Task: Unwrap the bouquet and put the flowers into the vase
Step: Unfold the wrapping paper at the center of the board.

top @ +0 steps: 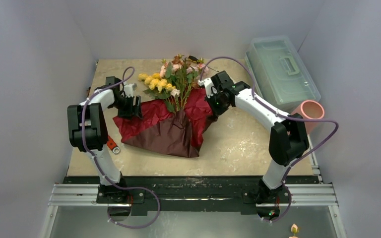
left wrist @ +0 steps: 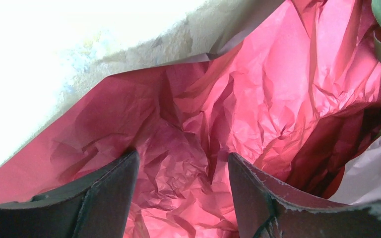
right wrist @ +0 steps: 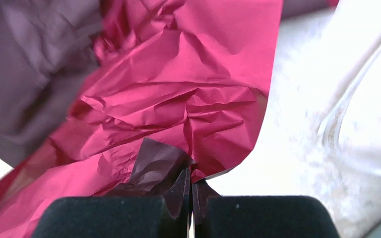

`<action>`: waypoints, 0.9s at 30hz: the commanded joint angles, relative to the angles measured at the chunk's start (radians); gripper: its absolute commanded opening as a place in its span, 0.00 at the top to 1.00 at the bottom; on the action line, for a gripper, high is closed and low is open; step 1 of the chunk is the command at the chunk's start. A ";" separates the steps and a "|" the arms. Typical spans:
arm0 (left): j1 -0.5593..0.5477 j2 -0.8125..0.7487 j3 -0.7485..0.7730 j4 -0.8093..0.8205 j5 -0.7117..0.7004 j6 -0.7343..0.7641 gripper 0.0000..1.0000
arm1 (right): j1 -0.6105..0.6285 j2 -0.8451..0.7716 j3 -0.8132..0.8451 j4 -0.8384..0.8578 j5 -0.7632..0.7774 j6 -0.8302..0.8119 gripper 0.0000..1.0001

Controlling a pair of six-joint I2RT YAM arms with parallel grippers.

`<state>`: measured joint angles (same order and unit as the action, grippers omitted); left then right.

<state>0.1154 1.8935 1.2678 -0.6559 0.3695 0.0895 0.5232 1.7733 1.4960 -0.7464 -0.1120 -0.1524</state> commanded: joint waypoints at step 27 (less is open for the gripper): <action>-0.002 0.178 0.173 -0.014 -0.111 0.037 0.41 | -0.120 -0.110 -0.279 -0.044 -0.035 -0.230 0.72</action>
<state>0.1104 2.0304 1.4628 -0.6777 0.2661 0.0910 0.4049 1.7374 1.1610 -0.7082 0.0292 -0.3592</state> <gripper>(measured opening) 0.569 0.093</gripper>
